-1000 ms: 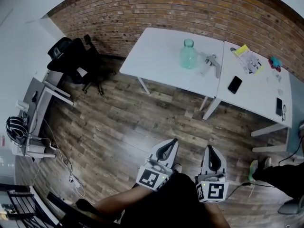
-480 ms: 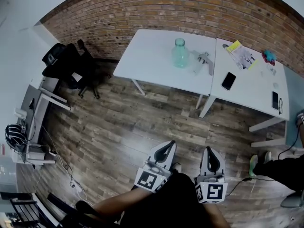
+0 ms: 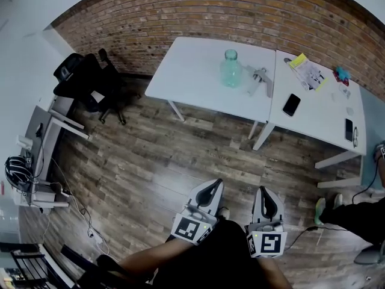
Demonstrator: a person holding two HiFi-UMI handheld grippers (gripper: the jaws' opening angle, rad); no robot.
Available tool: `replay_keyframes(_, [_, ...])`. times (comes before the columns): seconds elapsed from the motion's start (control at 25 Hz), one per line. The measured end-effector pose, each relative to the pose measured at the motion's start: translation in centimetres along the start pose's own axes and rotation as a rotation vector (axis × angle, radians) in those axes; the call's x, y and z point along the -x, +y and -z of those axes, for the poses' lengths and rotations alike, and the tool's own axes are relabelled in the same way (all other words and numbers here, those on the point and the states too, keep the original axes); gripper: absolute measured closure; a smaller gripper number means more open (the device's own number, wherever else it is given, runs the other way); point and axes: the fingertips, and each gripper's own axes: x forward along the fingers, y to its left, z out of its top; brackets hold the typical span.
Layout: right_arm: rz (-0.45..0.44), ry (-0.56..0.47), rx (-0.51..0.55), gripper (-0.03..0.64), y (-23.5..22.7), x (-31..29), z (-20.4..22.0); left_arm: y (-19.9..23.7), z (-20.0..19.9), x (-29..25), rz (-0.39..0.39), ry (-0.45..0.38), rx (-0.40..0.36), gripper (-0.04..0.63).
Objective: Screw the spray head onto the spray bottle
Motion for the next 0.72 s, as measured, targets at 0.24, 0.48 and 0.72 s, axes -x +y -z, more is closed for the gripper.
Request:
replay_keyframes(0.24, [0.014,-0.006,0.001,0.609,0.7,-1.8,-0.7,1.5,-0.9,-0.3,-0.006,0.009,0.029,0.594])
replay_keyframes(0.48, [0.032,-0.001,0.026,0.609,0.7,-3.3,-1.3,2.9,-1.6,-1.2,0.004,0.001,0.042,0.594])
replay_keyframes(0.72, [0.044,-0.008,0.055,0.609,1.6,-5.9,-2.8,4.8,-2.6,-2.3,0.0,-0.026,0.045,0.594])
